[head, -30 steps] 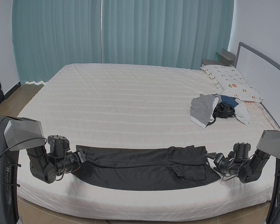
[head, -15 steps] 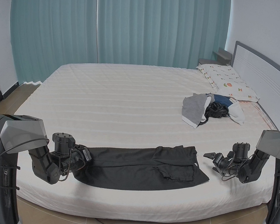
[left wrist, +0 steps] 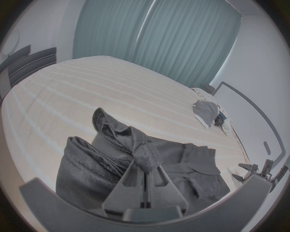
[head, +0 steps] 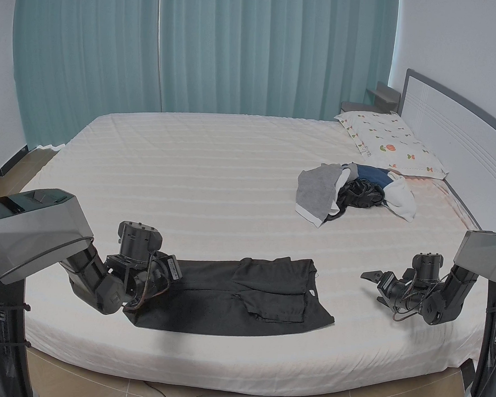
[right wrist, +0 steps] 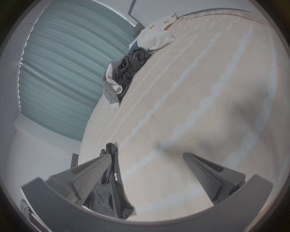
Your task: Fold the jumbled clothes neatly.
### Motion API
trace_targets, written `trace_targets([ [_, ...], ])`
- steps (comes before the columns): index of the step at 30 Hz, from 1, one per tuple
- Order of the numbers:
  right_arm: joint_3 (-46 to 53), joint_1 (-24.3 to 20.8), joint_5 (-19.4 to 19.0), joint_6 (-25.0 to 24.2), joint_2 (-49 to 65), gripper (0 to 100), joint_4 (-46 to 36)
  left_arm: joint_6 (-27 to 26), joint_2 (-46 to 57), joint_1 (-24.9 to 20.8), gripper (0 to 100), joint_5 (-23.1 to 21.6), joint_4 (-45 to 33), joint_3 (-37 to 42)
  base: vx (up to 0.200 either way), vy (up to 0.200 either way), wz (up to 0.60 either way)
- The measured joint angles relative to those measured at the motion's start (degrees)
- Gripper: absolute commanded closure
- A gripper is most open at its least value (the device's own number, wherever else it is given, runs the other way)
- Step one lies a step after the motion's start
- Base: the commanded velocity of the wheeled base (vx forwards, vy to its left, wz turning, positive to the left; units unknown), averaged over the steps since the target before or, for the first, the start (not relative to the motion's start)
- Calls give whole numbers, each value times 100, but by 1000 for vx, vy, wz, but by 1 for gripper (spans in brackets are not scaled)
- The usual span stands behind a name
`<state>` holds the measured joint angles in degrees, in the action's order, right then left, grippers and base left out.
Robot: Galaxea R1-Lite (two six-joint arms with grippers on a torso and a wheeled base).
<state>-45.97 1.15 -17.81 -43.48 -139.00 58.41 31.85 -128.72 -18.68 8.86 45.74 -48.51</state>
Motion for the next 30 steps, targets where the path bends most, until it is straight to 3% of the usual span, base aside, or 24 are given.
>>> trace_targets([
  [13,0,-5,0,87,-17,0,2,189,35,-767,100,150,-1129,-946,0,-200,0],
  [22,0,-7,0,132,-34,0,5,734,-179,-1005,100,151,-1974,-1877,0,-200,0],
  [30,0,-7,-2,183,-44,0,2,862,-601,-1048,100,364,-2100,-2324,0,0,0],
])
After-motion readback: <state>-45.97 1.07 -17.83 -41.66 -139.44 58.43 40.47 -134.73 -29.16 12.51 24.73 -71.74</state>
